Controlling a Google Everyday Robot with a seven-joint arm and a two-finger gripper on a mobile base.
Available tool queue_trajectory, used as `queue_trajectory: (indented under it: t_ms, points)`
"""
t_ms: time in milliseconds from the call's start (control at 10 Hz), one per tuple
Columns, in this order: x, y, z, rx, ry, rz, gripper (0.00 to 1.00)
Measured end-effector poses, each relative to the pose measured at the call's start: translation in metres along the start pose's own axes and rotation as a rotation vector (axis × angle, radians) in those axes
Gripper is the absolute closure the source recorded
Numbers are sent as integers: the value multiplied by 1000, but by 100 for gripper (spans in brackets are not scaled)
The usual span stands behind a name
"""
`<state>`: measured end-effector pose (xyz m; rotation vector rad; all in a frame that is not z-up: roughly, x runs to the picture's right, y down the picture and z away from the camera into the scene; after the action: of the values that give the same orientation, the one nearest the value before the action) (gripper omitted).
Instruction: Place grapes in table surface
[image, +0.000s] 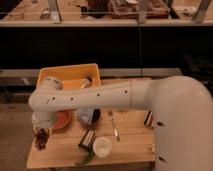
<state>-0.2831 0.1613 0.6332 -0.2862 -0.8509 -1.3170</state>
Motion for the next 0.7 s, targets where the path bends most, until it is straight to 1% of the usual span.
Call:
queue_trajectory:
  t_ms: [200,300,500,600,700]
  points:
    - [0,-14,-48,50,34,-31,100]
    - [1,-18,-62,64,41,-37,100]
    - [4,-26,-81,86,52,-47,100]
    - [7,-26,-83,87,59,-45,100]
    - [10,-27,-80,84,60,-46,100]
